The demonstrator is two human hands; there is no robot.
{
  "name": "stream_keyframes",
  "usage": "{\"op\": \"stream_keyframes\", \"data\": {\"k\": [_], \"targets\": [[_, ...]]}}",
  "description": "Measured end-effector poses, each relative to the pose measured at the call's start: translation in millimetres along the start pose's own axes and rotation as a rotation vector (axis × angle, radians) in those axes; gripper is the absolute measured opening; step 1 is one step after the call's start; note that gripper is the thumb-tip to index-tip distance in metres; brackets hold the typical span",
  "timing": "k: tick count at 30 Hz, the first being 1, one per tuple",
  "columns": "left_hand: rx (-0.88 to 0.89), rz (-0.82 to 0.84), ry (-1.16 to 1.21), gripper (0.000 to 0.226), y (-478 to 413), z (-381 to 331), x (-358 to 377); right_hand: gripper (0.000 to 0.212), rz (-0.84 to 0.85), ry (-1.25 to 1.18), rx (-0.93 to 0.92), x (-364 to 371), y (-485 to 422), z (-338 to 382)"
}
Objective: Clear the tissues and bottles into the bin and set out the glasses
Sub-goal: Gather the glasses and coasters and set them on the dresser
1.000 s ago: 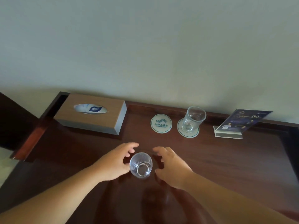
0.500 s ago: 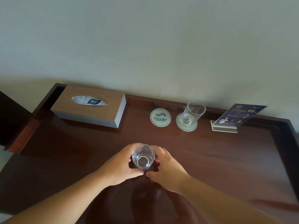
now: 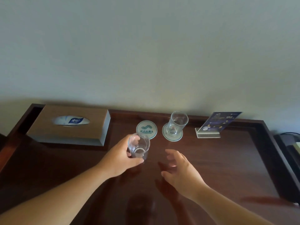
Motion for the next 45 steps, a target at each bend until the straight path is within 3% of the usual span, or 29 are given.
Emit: {"op": "stream_keyframes", "data": {"k": [14,45], "targets": [[-0.023,-0.124,-0.081,0.067,-112.3,-19.5,-6.1,0.062,-0.071,-0.030,0.049,-27.1,-25.1,-24.2],[-0.076,-0.123,-0.053,0.075,-126.5,5.5,3.5,0.060,-0.048,-0.049,0.068,-22.5,-37.5,-40.5]]}}
Point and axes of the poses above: each hand's wrist, its own y-axis away from the middle knuckle, its own x-axis out of the palm, z = x × y, the point moved 7 cm from there along -y, towards the middle knuckle, and after that the axes turned 5 degrees about -x, right-handed, at the moved point
